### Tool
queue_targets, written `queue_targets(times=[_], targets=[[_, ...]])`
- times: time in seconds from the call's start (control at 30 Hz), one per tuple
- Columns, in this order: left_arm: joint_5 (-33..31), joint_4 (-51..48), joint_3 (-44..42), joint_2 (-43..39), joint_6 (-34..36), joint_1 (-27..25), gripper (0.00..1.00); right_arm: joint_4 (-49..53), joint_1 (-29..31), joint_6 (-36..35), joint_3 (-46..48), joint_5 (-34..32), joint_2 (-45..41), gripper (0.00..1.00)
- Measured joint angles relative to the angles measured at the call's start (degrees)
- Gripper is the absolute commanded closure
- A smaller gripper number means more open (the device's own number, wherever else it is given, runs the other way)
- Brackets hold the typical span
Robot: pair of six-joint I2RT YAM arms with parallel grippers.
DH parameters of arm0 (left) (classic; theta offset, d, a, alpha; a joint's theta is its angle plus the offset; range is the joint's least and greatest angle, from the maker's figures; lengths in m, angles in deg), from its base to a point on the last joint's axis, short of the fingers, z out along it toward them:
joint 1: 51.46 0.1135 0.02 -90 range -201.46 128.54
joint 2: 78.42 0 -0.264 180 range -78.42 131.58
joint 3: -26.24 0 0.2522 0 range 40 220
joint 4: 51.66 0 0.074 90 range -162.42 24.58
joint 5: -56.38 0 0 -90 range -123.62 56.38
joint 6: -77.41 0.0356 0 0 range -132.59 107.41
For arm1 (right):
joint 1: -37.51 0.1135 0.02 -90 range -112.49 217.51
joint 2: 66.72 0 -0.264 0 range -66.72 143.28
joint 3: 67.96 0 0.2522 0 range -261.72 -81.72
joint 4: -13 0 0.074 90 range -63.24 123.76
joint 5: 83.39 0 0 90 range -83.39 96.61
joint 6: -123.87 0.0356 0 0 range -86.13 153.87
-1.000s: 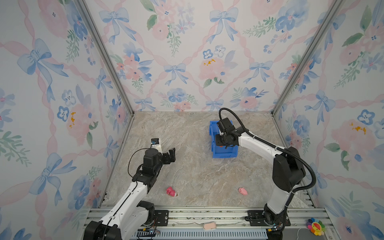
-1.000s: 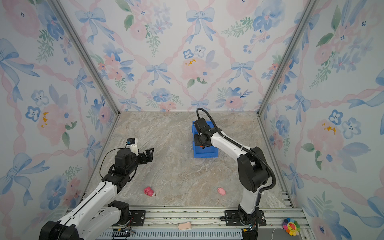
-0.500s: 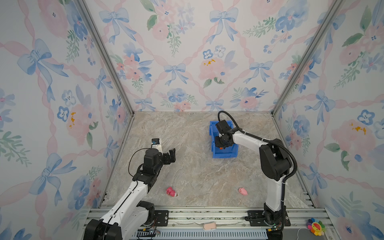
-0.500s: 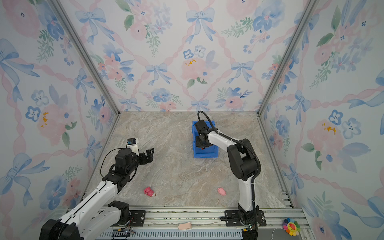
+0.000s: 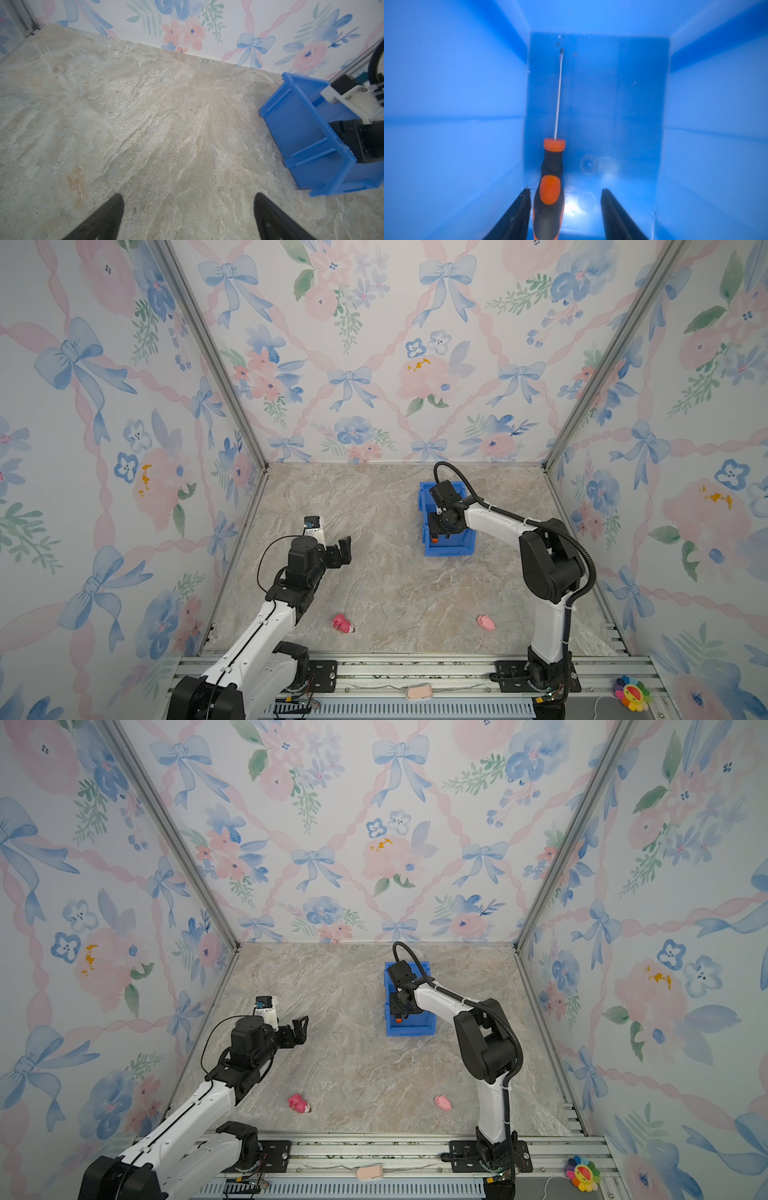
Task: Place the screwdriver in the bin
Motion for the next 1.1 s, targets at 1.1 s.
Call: queue_targets(times=[1.1], targets=[[-17.3, 17.7, -10.8, 9.8, 11.9, 5.1, 0.02, -18.4, -20.7, -12.3, 69.4, -19.2, -77.8, 0.03]])
